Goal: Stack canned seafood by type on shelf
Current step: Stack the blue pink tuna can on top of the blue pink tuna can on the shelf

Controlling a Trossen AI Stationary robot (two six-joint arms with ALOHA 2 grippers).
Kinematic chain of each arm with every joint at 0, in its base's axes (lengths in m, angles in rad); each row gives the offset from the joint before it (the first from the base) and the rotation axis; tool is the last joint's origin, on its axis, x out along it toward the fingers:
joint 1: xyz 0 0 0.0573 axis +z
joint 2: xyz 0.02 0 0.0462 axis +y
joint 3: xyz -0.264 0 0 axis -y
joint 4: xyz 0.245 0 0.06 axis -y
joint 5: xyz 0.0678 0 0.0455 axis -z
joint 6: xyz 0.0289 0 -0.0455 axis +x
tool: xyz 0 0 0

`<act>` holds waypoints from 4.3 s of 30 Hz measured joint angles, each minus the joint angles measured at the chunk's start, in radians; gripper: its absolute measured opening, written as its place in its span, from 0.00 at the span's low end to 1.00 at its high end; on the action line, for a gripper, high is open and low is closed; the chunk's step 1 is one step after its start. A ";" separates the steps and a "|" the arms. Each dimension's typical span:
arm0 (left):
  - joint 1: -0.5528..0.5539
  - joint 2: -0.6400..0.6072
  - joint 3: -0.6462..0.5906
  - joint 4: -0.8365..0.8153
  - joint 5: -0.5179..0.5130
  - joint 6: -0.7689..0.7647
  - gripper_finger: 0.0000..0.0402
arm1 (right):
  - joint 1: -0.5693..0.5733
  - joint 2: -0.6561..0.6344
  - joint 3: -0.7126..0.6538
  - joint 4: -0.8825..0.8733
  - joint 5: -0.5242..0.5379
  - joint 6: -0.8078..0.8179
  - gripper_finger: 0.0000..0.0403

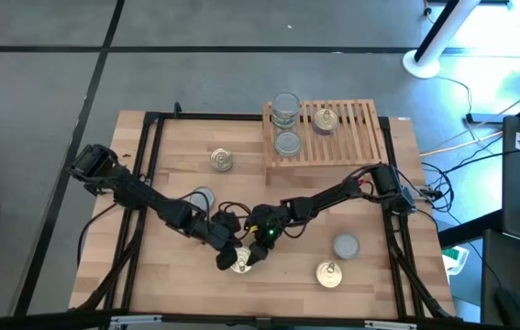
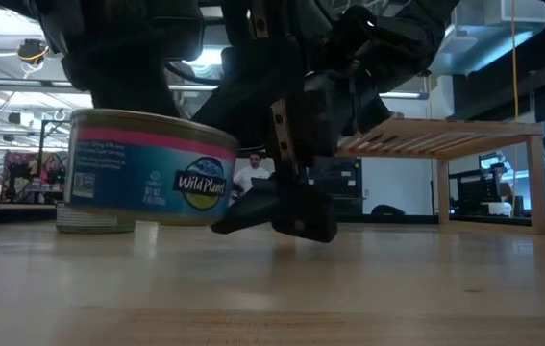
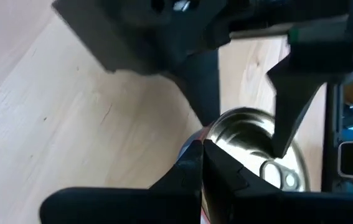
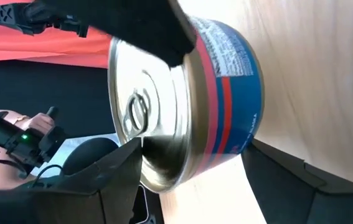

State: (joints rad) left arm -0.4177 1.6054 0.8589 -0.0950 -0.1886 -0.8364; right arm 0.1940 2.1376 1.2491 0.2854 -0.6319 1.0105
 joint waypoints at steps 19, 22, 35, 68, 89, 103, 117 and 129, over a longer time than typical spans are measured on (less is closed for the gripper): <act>-0.023 0.000 0.000 -0.028 -0.009 0.006 0.00 | -0.003 -0.001 0.002 -0.074 0.084 -0.024 0.67; -0.023 0.000 0.000 -0.027 -0.008 0.023 0.00 | -0.009 -0.001 0.001 -0.051 0.082 -0.047 0.67; -0.023 0.000 0.000 -0.020 -0.004 0.032 0.00 | -0.025 -0.001 0.001 0.010 0.075 -0.130 0.67; -0.023 0.000 0.004 -0.016 -0.007 0.032 0.00 | -0.023 0.030 0.005 0.010 0.120 -0.145 0.67; -0.023 0.000 0.023 -0.020 -0.020 0.055 0.00 | -0.003 0.041 0.001 0.073 0.003 -0.091 0.64; -0.023 -0.028 0.023 -0.029 -0.019 0.077 0.00 | -0.004 0.041 0.001 0.080 0.053 -0.068 0.57; -0.023 -0.149 0.023 -0.036 -0.012 0.106 0.00 | -0.005 0.041 0.001 0.082 0.055 -0.069 0.52; -0.022 -0.195 0.023 -0.050 -0.020 0.119 0.00 | -0.045 -0.012 -0.002 0.054 0.020 -0.072 0.51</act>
State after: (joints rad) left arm -0.4400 1.4100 0.8822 -0.1452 -0.2082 -0.7177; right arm 0.1485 2.1258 1.2469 0.3396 -0.6117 0.9382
